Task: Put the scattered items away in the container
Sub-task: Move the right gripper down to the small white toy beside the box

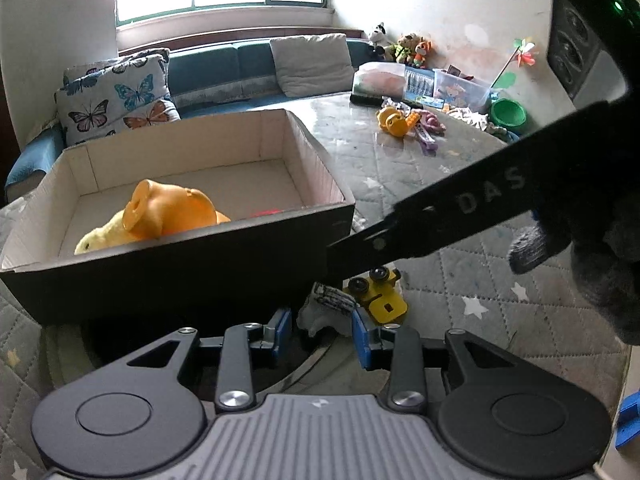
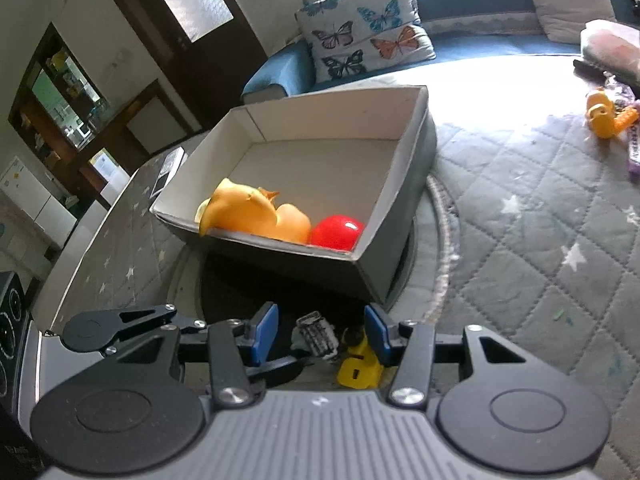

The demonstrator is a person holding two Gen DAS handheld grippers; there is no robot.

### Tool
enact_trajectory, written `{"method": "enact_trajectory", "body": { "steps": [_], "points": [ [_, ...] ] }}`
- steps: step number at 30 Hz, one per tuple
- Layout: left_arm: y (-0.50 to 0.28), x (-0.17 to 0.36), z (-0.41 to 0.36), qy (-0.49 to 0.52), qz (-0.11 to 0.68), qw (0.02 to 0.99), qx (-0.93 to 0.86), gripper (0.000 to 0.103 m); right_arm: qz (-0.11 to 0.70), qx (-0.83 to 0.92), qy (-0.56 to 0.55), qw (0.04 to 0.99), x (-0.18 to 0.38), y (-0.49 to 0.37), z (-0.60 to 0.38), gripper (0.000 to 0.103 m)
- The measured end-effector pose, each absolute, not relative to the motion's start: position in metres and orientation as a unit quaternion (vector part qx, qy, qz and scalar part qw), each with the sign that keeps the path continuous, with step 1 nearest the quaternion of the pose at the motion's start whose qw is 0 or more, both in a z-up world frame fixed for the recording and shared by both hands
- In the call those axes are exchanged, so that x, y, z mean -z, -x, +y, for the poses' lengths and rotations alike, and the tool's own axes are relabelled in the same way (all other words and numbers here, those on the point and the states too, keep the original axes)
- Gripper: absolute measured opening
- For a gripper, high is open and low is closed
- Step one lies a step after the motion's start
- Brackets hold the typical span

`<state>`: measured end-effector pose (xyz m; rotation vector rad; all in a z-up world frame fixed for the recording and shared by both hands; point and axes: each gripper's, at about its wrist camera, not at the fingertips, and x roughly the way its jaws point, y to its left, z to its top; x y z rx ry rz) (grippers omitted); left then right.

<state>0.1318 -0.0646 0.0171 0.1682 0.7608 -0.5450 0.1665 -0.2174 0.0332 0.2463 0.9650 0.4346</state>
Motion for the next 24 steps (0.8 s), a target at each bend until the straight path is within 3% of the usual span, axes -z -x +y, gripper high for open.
{"method": "enact_trajectory", "body": {
  "steps": [11, 16, 24],
  "points": [
    [-0.132, -0.011, -0.062, -0.064, 0.379, 0.885, 0.264, 0.036, 0.484, -0.22, -0.071, 0.844, -0.019, -0.176, -0.19, 0.043],
    [-0.129, -0.007, -0.055, -0.056, 0.385, 0.885, 0.256, 0.036, 0.498, -0.21, -0.085, 0.837, -0.014, -0.178, -0.19, 0.027],
    [-0.12, -0.006, -0.043, -0.048, 0.384, 0.888, 0.249, 0.036, 0.52, -0.198, -0.155, 0.816, -0.011, -0.176, -0.196, 0.019]
  ]
}}
